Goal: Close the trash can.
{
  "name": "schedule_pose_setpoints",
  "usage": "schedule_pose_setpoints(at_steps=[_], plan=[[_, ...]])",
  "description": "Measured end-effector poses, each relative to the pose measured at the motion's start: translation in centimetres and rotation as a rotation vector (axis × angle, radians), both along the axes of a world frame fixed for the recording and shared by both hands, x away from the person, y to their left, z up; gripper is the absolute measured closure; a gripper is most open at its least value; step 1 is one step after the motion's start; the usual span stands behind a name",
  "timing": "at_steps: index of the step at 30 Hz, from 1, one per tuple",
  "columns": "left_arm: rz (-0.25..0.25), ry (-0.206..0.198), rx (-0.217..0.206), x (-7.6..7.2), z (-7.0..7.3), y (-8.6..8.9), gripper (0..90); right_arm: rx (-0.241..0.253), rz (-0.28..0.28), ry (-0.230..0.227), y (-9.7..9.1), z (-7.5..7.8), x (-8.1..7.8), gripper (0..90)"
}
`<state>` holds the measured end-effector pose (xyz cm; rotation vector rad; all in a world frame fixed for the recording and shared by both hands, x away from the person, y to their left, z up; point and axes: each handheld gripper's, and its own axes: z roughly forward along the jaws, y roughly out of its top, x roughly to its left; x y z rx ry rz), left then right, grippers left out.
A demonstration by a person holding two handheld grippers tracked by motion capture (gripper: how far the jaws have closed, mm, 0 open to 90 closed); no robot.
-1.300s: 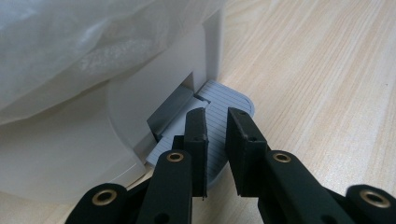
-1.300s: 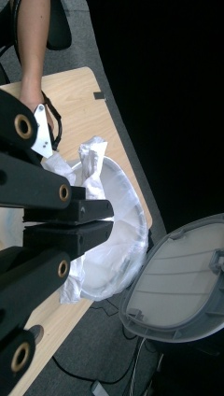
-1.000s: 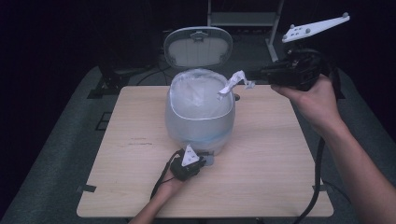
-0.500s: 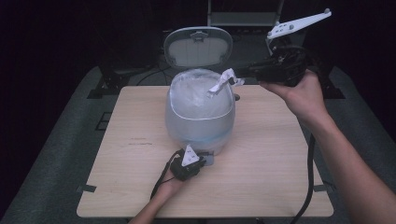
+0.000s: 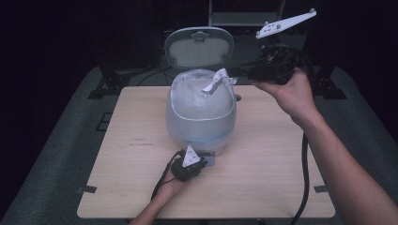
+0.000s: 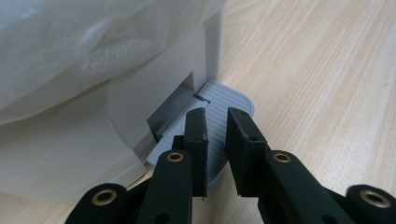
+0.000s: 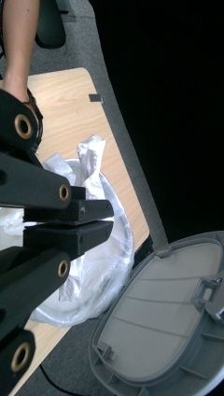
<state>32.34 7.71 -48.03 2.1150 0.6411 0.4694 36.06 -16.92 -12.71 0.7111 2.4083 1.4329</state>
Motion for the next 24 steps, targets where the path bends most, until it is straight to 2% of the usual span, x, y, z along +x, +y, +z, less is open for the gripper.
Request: schedule_pose_setpoints(at_steps=[24], plan=[[0.001, -0.001, 0.002, 0.0, 0.0, 0.0, 78.4, -0.015, 0.014, 0.013, 2.2, -1.1, 1.7, 87.5]])
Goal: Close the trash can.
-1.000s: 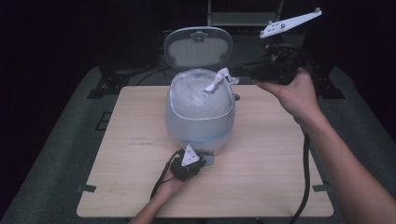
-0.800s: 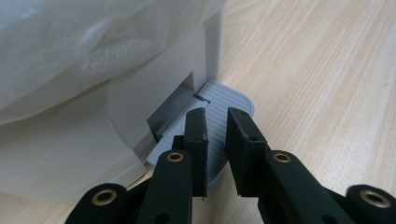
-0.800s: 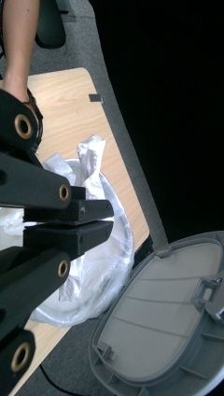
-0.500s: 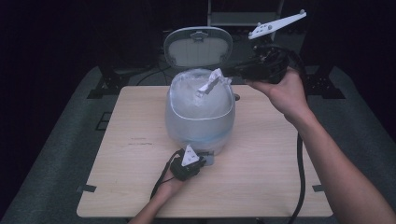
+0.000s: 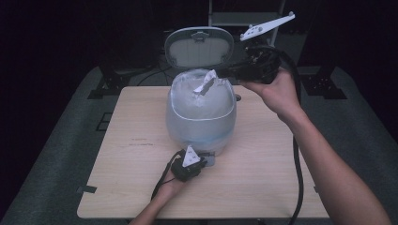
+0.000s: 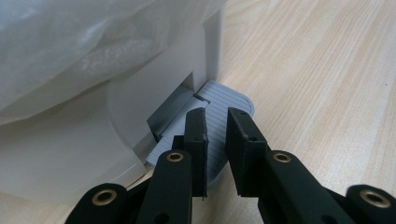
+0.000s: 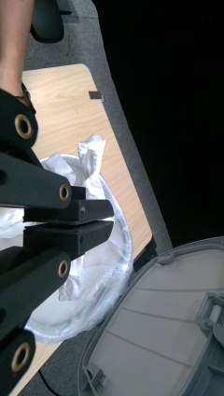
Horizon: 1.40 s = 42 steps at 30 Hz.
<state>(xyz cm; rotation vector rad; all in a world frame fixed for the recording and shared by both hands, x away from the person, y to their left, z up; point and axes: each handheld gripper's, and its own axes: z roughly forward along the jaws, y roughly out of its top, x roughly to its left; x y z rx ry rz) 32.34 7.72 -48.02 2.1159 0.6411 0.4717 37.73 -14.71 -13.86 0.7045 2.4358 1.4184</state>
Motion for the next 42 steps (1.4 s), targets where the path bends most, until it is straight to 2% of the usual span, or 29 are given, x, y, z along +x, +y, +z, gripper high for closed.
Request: schedule_pose_setpoints(at_steps=[13, 29, 36, 42], plan=[[-0.001, 0.002, -0.001, 0.0, 0.0, 0.0, 78.4, -0.007, 0.010, 0.024, 1.4, -1.5, 1.2, 87.5], [-0.002, 0.003, -0.002, 0.0, 0.0, 0.0, 78.4, -0.030, 0.010, 0.026, 2.4, -2.2, 1.9, 87.4], [-0.003, 0.003, -0.002, 0.0, 0.0, 0.0, 78.4, -0.024, 0.008, 0.030, 2.9, -2.5, 2.2, 87.2], [-0.002, 0.003, -0.002, 0.0, 0.0, 0.0, 78.4, -0.044, -0.008, 0.045, 3.0, -3.1, 2.7, 80.6]])
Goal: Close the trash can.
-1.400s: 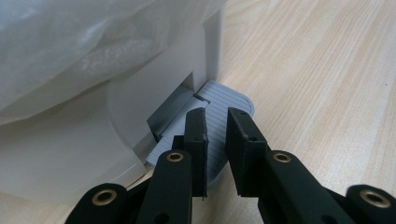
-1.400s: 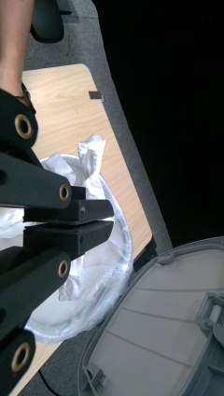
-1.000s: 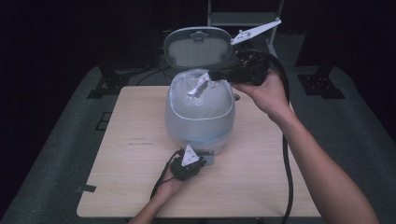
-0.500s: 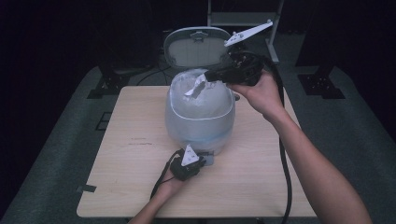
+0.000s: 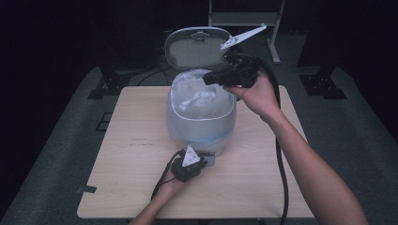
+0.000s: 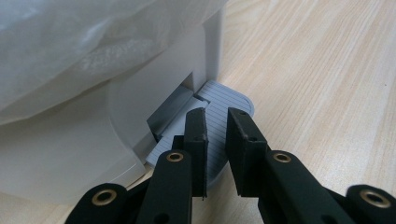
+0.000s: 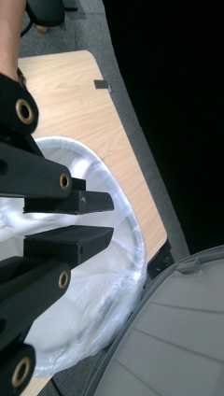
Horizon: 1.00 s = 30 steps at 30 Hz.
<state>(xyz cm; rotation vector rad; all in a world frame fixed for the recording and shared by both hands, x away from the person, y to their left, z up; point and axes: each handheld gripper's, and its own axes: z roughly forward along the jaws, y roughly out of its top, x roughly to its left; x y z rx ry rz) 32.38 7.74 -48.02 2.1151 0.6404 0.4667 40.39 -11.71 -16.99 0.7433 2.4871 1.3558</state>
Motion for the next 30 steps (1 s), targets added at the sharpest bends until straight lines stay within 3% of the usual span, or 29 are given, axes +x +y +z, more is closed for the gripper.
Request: schedule_pose_setpoints(at_steps=[13, 30], plan=[[-0.002, 0.004, -0.001, 0.0, 0.0, 0.0, 78.0, 0.006, -0.006, -0.001, -1.2, -0.5, -0.3, 80.6], [-0.002, 0.003, 0.003, 0.0, 0.0, 0.0, 78.1, 0.026, -0.013, 0.004, -2.9, -0.9, -0.9, 73.9]])
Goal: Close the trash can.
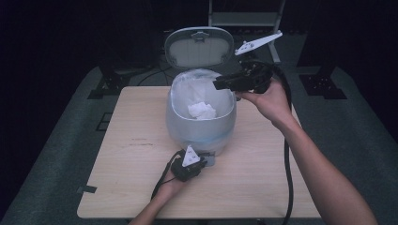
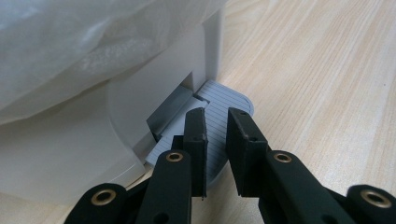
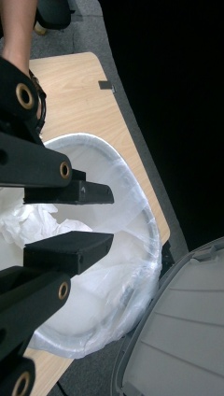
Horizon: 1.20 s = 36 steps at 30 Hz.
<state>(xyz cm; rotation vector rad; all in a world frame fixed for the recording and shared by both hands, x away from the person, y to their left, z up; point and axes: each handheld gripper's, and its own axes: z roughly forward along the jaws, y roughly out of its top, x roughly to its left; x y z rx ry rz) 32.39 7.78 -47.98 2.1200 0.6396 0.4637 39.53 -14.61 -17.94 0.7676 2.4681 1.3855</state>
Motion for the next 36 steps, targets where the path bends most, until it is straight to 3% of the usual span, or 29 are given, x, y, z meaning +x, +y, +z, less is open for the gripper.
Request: schedule_pose_setpoints(at_steps=[18, 30, 33, 36], plan=[[0.001, 0.001, -0.004, 0.0, 0.0, 0.0, 78.0, 0.027, -0.026, 0.005, -2.7, -0.3, -0.6, 71.2], [0.013, -0.003, -0.008, -0.1, 0.0, 0.0, 75.7, 0.040, -0.063, 0.019, -6.1, -2.3, -2.0, 68.2], [-0.005, 0.010, 0.000, -0.3, 0.3, 0.1, 70.7, 0.052, -0.078, 0.026, -7.4, -3.1, -2.6, 66.6], [-0.018, 0.007, -0.026, -1.0, 1.1, 0.3, 69.1, 0.051, -0.096, 0.026, -8.7, -4.0, -3.2, 65.4]])
